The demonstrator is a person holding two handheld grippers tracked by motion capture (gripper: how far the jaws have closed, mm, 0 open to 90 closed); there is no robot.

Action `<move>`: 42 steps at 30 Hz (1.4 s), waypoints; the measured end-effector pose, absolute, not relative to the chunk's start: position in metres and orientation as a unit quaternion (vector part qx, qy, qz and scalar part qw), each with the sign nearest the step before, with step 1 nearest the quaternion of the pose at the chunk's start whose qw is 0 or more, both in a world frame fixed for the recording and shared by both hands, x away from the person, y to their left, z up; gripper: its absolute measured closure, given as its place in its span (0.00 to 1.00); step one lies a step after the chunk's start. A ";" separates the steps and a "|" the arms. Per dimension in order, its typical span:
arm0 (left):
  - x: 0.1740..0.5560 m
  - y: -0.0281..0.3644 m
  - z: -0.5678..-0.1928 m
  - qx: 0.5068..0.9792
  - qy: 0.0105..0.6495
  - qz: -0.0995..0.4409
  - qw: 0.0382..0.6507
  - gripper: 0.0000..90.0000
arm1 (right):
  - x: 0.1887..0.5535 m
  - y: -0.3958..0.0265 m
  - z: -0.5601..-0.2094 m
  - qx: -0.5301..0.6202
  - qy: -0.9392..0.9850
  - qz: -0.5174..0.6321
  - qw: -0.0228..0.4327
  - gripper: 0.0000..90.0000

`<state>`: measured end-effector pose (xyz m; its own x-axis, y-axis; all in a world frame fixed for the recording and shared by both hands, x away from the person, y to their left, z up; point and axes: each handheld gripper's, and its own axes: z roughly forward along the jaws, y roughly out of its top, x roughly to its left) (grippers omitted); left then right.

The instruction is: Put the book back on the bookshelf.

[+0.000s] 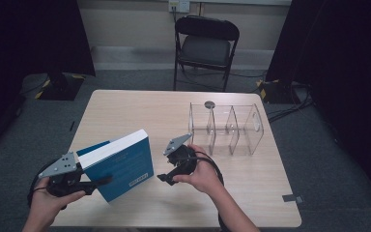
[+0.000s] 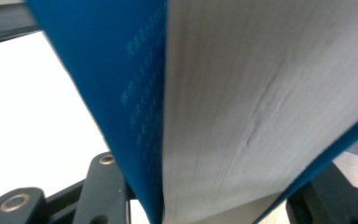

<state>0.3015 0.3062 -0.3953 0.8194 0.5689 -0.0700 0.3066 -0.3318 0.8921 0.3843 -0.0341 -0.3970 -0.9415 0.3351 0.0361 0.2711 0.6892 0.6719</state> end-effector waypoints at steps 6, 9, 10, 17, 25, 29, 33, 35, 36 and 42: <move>0.301 0.311 -0.396 0.809 0.274 0.120 0.505 0.52 | 0.386 -0.024 -0.384 0.141 0.925 0.350 0.043 0.24; 0.300 0.312 -0.398 0.812 0.277 0.111 0.502 0.50 | 0.387 -0.020 -0.379 0.138 0.926 0.349 0.043 0.24; 0.300 0.312 -0.399 0.814 0.280 0.110 0.496 0.49 | 0.387 -0.019 -0.378 0.136 0.926 0.349 0.042 0.24; 0.297 0.315 -0.401 0.823 0.275 0.116 0.483 0.47 | 0.391 -0.016 -0.365 0.121 0.927 0.352 0.049 0.24; 0.294 0.321 -0.410 0.823 0.287 0.117 0.477 0.46 | 0.395 -0.011 -0.349 0.111 0.927 0.354 0.050 0.24; 0.293 0.324 -0.412 0.821 0.294 0.117 0.475 0.45 | 0.396 -0.005 -0.344 0.107 0.927 0.357 0.043 0.24; 0.294 0.326 -0.415 0.820 0.295 0.115 0.477 0.44 | 0.398 0.000 -0.339 0.094 0.930 0.352 0.044 0.24; 0.294 0.325 -0.416 0.820 0.299 0.114 0.474 0.44 | 0.399 0.001 -0.337 0.090 0.930 0.352 0.046 0.24; 0.294 0.325 -0.416 0.822 0.295 0.117 0.473 0.44 | 0.400 0.002 -0.336 0.091 0.930 0.352 0.046 0.24; 0.295 0.323 -0.417 0.823 0.294 0.118 0.472 0.45 | 0.403 0.006 -0.330 0.080 0.935 0.343 0.048 0.24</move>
